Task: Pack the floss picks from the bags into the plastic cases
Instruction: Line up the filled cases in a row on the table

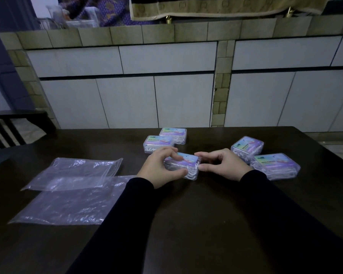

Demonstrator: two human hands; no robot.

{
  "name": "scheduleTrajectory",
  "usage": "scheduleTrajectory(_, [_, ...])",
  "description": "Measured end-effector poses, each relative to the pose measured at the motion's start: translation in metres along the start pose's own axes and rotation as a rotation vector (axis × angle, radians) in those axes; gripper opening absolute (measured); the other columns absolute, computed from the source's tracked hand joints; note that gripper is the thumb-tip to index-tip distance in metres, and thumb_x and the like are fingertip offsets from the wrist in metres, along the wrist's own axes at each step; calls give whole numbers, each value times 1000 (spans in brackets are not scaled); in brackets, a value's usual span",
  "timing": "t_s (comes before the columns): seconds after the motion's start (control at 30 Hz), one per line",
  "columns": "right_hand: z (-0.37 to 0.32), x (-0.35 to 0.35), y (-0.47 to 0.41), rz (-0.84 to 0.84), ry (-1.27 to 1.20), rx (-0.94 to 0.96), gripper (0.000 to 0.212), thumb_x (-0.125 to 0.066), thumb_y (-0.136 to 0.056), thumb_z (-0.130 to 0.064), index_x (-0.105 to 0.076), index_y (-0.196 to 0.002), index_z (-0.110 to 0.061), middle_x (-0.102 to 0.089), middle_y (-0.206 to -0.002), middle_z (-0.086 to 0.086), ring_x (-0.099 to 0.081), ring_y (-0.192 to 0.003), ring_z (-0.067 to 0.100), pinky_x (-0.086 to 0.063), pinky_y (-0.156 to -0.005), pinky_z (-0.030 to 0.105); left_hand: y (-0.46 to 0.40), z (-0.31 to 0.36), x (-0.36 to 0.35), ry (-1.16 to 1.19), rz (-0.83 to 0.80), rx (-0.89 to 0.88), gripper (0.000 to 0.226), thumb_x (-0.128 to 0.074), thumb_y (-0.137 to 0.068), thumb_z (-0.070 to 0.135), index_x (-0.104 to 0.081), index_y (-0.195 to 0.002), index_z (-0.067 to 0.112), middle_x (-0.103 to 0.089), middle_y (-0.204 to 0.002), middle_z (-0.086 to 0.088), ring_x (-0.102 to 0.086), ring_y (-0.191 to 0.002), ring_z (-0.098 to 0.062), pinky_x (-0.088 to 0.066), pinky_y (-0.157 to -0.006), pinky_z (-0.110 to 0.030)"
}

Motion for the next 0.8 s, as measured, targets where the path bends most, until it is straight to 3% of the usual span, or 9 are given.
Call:
scheduleTrajectory(0.13, [-4, 0, 3, -5, 28, 21, 62, -74, -70, -51, -57, -128, -39, -68, -100, -14, -61, -92, 13, -47, -82, 23, 0, 1, -3, -1, 3, -4, 25, -83, -70, 29, -61, -84, 30, -52, -120, 18, -47, -119, 0, -35, -97, -20])
scheduleTrajectory(0.3, [-8, -1, 3, -9, 82, -4, 72, -77, -64, -56, -53, -131, -41, -63, -96, -15, -57, -90, 14, -48, -78, 27, 0, 2, 1, -8, -42, 23, 27, -82, -71, 27, -68, -94, 24, -52, -126, 16, -46, -118, 1, -38, -99, -22])
scheduleTrajectory(0.47, [-8, 0, 3, 25, 123, -2, 70, -77, -70, -52, -51, -134, -40, -59, -93, -23, -53, -81, 9, -41, -66, 20, -3, 1, 6, -15, -48, 27, 33, -81, -73, 20, -72, -103, 30, -54, -133, 12, -49, -122, -3, -39, -103, -22])
scheduleTrajectory(0.57, [-8, 1, 4, 26, 157, -1, 71, -77, -70, -54, -50, -134, -42, -57, -85, -15, -52, -78, 9, -40, -66, 21, -3, 1, 8, -56, -32, 22, 34, -78, -77, 19, -71, -108, 29, -56, -133, 11, -50, -124, -5, -39, -109, -32])
scheduleTrajectory(0.8, [-7, 0, 3, 60, 156, -26, 66, -77, -70, -54, -54, -130, -43, -51, -78, -4, -49, -73, 11, -42, -68, 27, -2, 8, 4, -117, -82, 53, 36, -73, -82, 16, -67, -118, 21, -48, -142, 8, -37, -134, -4, -21, -117, -27])
Point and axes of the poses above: each hand's wrist, its own y-axis away from the middle knuckle, its own x-axis out of the back of the hand, z = x × y, the point moved 4 cm from there along -y, towards the middle knuckle
